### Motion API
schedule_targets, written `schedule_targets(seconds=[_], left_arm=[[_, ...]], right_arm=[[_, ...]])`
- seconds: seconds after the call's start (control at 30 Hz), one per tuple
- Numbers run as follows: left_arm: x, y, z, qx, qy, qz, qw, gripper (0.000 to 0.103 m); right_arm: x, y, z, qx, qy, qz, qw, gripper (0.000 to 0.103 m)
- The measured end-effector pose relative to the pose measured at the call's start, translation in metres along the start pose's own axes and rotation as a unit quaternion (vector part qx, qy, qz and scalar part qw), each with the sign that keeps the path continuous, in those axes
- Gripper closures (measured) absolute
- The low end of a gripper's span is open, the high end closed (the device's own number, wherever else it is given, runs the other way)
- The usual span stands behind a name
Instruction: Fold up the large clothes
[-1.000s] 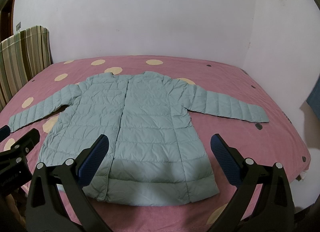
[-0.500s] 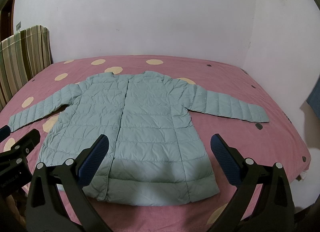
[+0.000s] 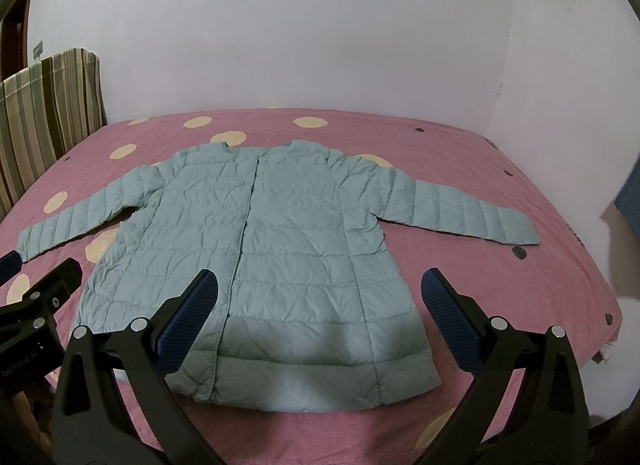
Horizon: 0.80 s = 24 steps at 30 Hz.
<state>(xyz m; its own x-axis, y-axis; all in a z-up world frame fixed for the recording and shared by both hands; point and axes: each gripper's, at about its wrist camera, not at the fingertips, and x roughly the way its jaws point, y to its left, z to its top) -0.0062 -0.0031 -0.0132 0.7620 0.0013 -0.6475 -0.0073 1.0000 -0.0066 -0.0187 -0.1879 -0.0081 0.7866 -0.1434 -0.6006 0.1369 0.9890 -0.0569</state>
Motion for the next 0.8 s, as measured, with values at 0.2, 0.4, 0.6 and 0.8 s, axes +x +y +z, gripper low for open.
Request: schedule_targets(seconds=[0.2,0.4,0.6,0.8], left_arm=[[0.002,-0.001,-0.003,0.000,0.002,0.000,1.0000,0.005],[0.016,0.000,-0.007,-0.004,0.020,-0.002,0.9998,0.005],[0.039,0.008,-0.007,-0.011,0.045,0.011,0.9989,0.005],[0.080,0.022,-0.002,-0.023,0.077,0.037,0.9961,0.005]], right_arm=[[0.002,0.001,-0.001,0.001,0.003,0.000,1.000,0.002],[0.008,0.000,-0.001,0.003,0.011,0.003,1.000,0.002],[0.027,0.000,-0.005,0.004,0.029,0.004,1.000,0.002],[0.056,-0.007,-0.009,0.022,0.054,0.013,0.998,0.002]])
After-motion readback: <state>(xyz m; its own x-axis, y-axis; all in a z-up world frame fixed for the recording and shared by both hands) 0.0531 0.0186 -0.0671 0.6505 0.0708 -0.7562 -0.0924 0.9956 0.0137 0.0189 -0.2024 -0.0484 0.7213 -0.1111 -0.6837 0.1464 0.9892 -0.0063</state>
